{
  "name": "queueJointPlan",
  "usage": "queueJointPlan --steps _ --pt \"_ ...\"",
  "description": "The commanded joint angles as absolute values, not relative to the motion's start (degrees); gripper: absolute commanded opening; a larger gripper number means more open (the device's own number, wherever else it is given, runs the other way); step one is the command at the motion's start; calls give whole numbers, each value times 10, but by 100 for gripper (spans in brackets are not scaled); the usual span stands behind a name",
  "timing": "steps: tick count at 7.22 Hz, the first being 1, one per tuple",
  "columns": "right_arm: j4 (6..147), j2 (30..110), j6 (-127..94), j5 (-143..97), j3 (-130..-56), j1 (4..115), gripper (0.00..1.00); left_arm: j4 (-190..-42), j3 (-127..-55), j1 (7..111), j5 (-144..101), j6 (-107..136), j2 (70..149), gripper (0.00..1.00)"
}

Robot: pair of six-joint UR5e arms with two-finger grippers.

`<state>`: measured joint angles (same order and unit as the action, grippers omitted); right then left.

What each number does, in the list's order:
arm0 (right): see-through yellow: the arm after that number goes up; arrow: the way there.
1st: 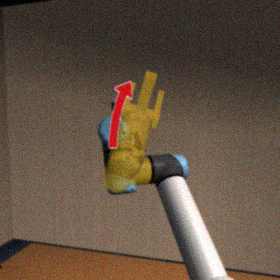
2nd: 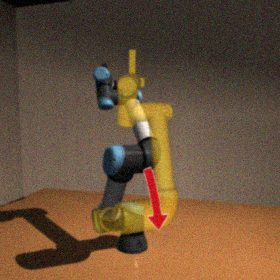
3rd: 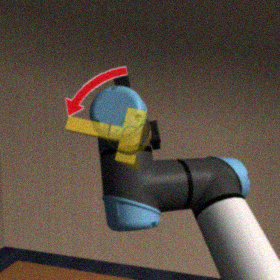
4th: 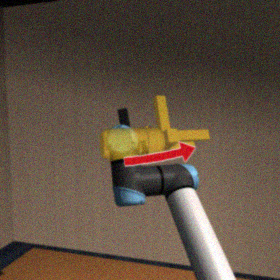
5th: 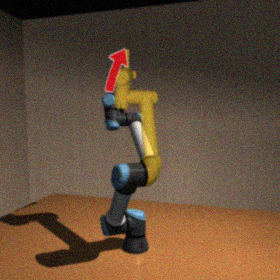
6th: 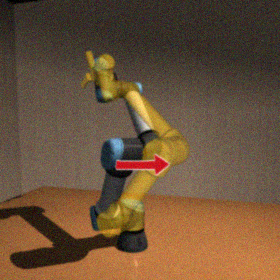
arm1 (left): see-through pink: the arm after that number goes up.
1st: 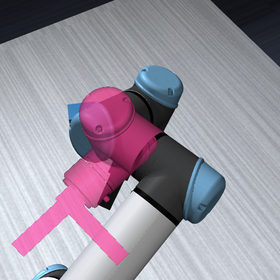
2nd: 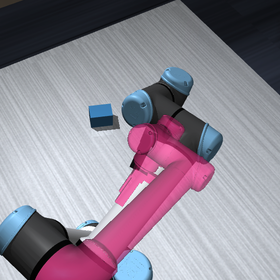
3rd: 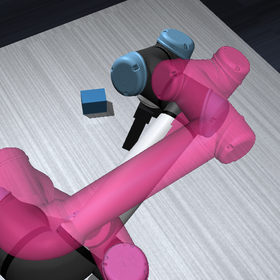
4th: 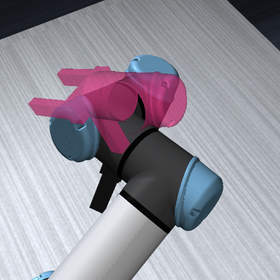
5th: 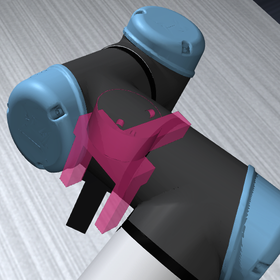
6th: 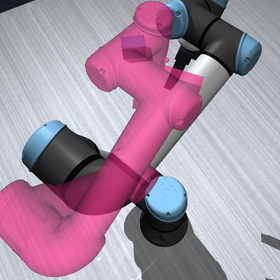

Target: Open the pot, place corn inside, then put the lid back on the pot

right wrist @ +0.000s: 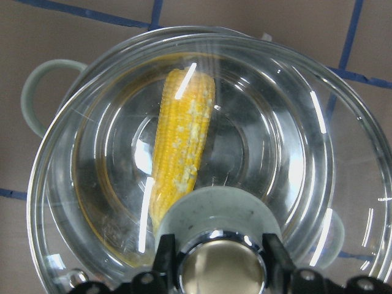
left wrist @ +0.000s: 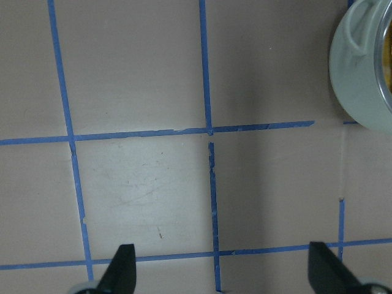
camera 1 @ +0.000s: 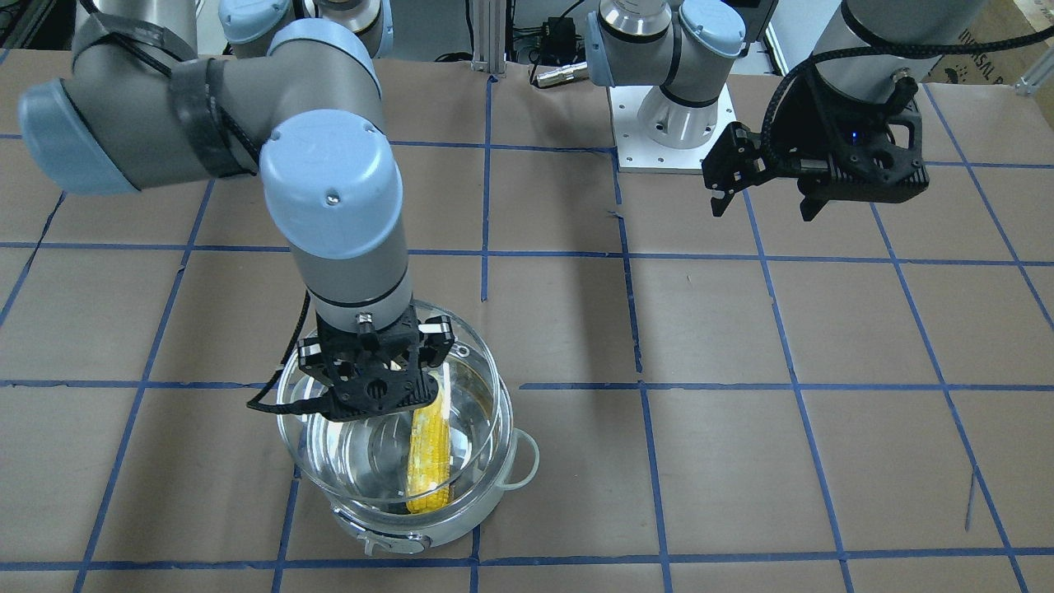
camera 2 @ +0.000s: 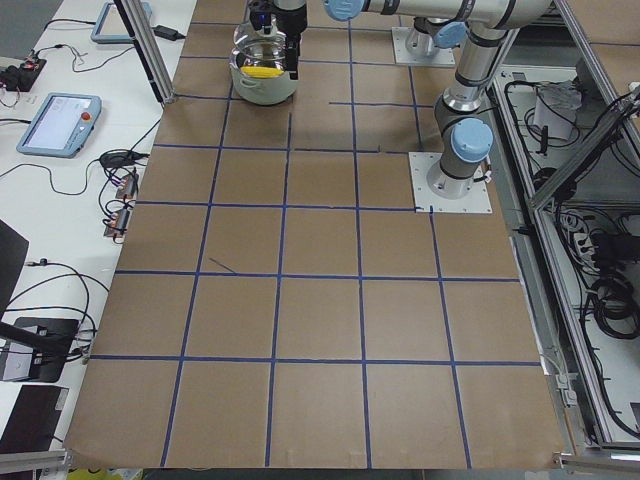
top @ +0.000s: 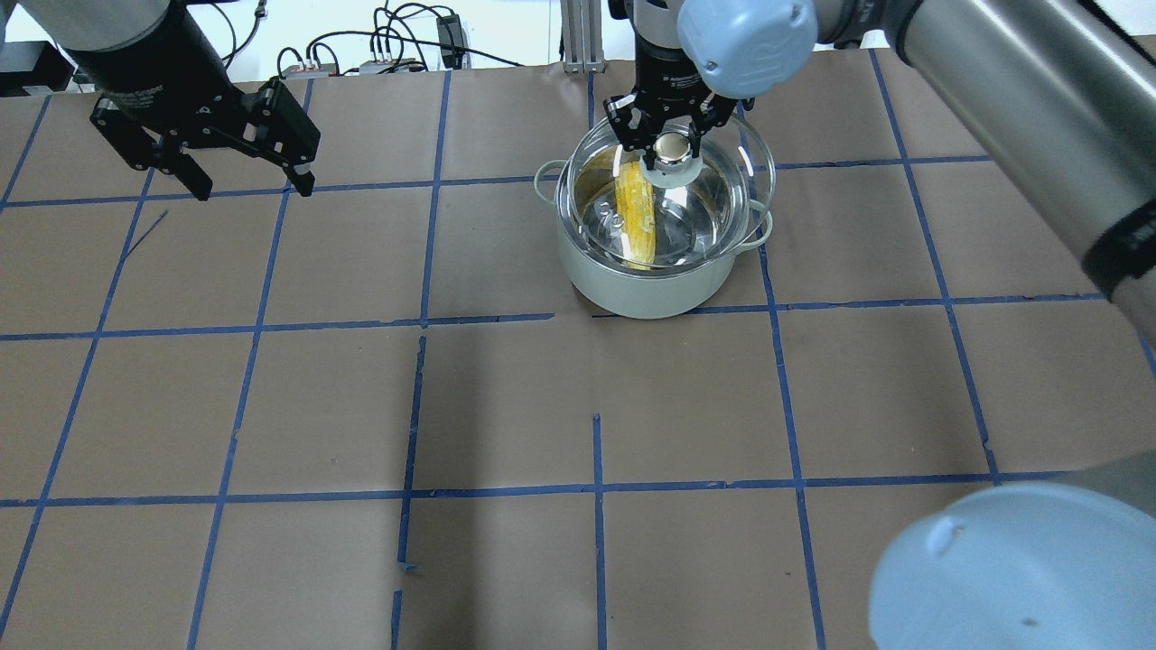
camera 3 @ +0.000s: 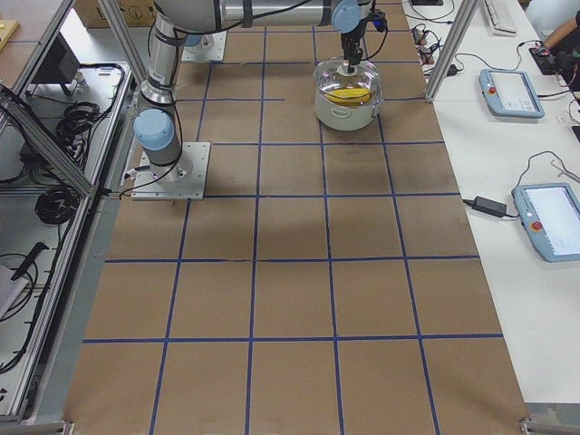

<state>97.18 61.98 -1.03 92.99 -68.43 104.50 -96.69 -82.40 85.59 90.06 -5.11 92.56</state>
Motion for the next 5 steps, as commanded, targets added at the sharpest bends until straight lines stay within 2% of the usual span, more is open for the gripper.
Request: queueJointPlan --steps 1,5 --pt "974 586 -10 926 -658 1058 35 -943 -837 858 906 -39 934 100" --pt "973 572 -4 927 -660 1057 35 -919 -849 858 911 -38 935 100"
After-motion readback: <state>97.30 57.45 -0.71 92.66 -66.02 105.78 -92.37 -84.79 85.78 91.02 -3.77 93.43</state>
